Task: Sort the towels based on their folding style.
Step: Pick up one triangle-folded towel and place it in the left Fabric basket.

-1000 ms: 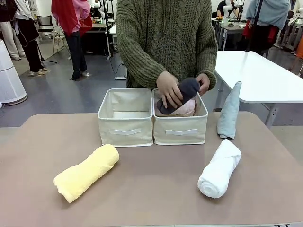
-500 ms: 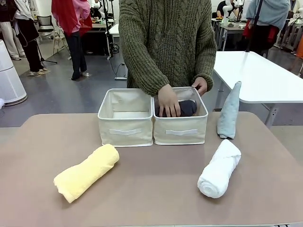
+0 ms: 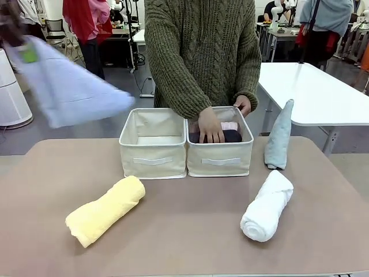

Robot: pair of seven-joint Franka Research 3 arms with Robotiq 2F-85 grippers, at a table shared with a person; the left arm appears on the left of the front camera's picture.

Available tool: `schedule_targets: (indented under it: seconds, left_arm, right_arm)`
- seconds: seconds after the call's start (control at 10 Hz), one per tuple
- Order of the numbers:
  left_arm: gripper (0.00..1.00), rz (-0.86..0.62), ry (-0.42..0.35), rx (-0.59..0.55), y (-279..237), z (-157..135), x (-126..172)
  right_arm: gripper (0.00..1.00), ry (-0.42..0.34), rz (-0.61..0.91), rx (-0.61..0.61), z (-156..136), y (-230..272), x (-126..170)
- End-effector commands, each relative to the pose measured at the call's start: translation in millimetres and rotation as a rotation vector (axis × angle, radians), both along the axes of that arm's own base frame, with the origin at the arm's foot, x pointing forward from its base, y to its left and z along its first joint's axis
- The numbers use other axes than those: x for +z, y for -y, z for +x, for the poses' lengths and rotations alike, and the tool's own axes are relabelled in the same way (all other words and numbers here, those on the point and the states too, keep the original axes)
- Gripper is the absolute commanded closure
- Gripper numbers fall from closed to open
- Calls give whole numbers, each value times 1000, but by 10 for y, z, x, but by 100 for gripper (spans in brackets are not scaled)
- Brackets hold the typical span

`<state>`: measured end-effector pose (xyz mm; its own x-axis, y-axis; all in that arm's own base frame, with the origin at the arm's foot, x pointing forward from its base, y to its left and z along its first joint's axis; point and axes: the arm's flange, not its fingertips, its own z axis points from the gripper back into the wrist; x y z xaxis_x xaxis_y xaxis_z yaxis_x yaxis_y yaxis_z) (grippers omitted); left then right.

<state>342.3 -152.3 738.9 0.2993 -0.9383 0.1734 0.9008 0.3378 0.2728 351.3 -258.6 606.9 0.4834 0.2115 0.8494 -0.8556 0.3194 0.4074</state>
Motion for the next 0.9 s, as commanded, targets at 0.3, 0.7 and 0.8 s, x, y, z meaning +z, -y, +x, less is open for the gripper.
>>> schedule_targets:
  seconds: [0.3,0.7,0.8]
  left_arm:
    - [85,-37,-37,-210,559,606,-94]
    - [85,-32,-37,-194,644,649,-232]
    - [85,20,10,-301,775,916,-367]
  right_arm:
    - [0,2,15,0,-17,-11,-2]
    - [0,2,15,0,-17,-11,-2]
    - [0,2,15,0,-17,-11,-2]
